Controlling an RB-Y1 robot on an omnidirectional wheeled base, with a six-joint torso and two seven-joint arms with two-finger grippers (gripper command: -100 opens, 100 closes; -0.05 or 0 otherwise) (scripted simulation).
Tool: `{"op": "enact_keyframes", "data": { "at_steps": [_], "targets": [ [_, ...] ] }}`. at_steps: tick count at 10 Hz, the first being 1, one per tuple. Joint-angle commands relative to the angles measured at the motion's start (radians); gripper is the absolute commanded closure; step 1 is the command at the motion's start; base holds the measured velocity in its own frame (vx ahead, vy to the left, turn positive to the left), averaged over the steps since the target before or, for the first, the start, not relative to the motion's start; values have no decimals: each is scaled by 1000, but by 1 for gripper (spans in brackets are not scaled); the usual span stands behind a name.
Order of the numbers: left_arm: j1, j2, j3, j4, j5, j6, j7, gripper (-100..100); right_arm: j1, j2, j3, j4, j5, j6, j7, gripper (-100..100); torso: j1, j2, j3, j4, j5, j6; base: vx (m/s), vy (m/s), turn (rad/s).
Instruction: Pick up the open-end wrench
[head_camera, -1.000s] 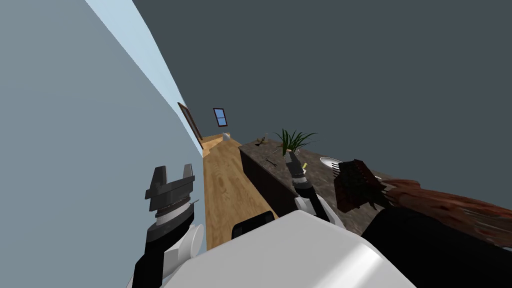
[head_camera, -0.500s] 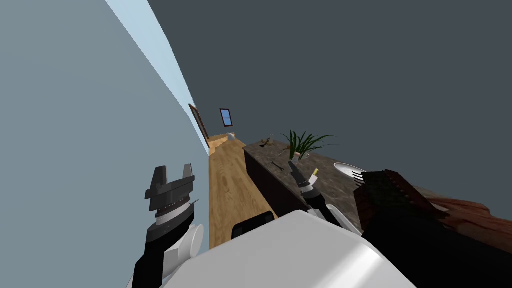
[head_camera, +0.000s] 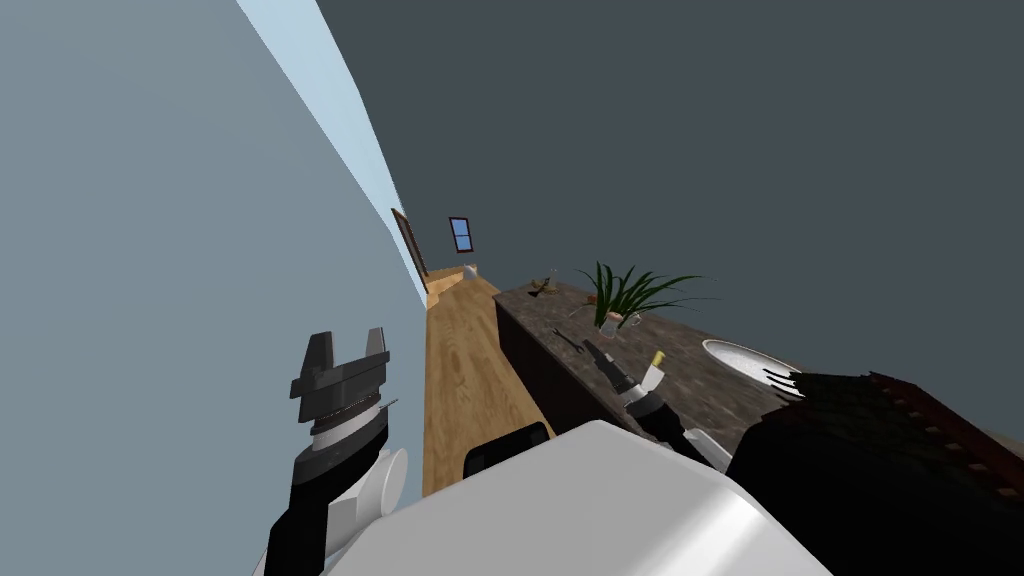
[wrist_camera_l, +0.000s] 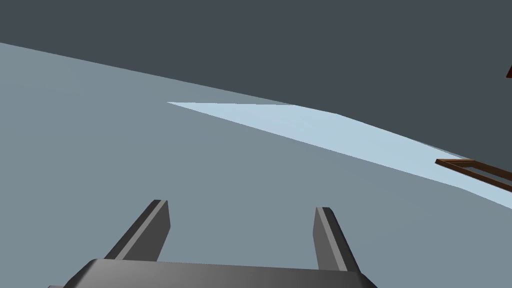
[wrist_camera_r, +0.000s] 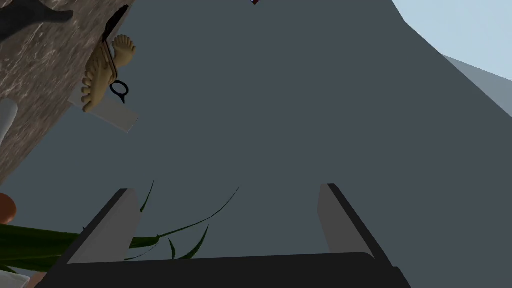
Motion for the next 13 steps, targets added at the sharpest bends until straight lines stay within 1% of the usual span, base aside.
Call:
{"op": "enact_keyframes", "data": {
  "at_steps": [1,2,3,4,5,6,8,9,10,11,12,13],
  "targets": [
    [0,0,0,0,0,0,0,0,50,-34,-17,27,30,-12,4,-100,0,0,0,0,0,0,91,17,101],
    [0,0,0,0,0,0,0,0,59,-34,-17,27,30,-12,4,-100,0,0,0,0,0,0,69,8,55],
    [0,0,0,0,0,0,0,0,100,-68,-34,56,56,-14,4,-100,0,1,1,0,0,0,82,18,131],
    [0,0,0,0,0,0,0,0,100,-68,-34,56,56,-14,4,-100,0,1,1,0,0,0,74,7,54],
    [0,0,0,0,0,0,0,0,143,-102,-51,85,82,-16,3,-100,-1,1,1,0,0,0,83,11,101],
    [0,0,0,0,0,0,0,0,143,-102,-51,85,82,-16,3,-100,-1,1,0,0,0,0,74,11,55],
    [0,0,0,0,0,0,0,0,212,-172,-85,140,135,-20,3,-100,1,0,0,0,0,0,118,22,157],
    [0,0,0,0,0,0,0,0,229,-172,-85,143,135,-20,3,-100,0,-2,-1,0,0,0,103,6,49],
    [0,0,0,0,0,0,0,0,271,-208,-102,172,163,-22,2,-100,0,-1,-1,0,0,0,106,17,92],
    [0,0,0,0,0,0,0,0,300,-244,-119,201,191,-25,1,-100,0,-1,-1,0,0,0,192,41,165],
    [0,0,0,0,0,0,0,0,314,-244,-119,201,191,-25,1,-100,1,-5,-3,-1,0,-1,148,25,61],
    [0,0,0,0,0,0,0,0,346,-279,-134,230,219,-27,0,-100,1,-4,-2,-1,0,0,123,19,103]
  ]
}}
